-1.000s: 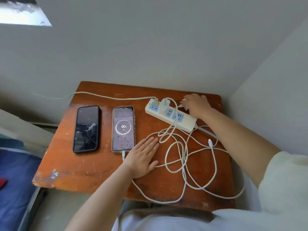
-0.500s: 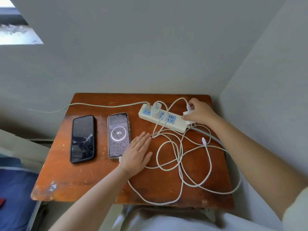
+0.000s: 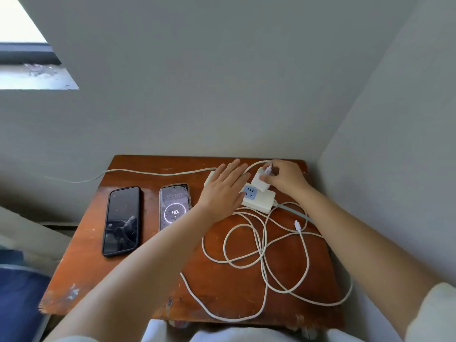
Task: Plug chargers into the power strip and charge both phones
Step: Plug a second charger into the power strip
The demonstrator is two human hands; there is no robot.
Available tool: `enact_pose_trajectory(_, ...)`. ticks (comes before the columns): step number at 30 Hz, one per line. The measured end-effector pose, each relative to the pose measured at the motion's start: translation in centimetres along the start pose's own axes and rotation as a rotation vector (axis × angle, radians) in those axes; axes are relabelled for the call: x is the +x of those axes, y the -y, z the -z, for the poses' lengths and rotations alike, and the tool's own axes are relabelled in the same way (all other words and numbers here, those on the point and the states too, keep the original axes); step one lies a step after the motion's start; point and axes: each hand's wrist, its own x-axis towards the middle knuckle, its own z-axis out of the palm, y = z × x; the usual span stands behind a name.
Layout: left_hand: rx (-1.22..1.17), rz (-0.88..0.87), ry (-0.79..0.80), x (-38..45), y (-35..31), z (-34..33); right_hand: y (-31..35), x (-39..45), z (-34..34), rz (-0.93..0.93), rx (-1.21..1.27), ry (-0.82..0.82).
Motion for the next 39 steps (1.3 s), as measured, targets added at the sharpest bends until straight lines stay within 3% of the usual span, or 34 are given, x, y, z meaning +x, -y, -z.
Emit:
enact_pose_trajectory(10,-0.072,-0.035,0.057,-1.5,2.5,-0.2,1.1,1.2,-0.8,0.112,-0.109,0.080)
enact_pose_trajectory(14,-0.120,-0.058,-0.054,-2.1,2.3,-0.1,1.2,1.0,-0.9,0.155,-0.149,0.056)
enact_pose_trajectory(23,-0.142,-0.023,0.021,-2.3,2.1,-0.6,0.8,1.4,-0.7,0.054,-0.062,0.066)
enact_pose_trajectory(28,-0.124,-0.016,0.024,-2.5,1.7,-0.9,0.7,1.1,-0.9,0.105,-0.088,0.106)
enact_pose_trajectory(39,-0.076,-0.089,-0.122,-3.4,1.4,0.1,2.3,0.4,-2.4,0.202,-0.309,0.073)
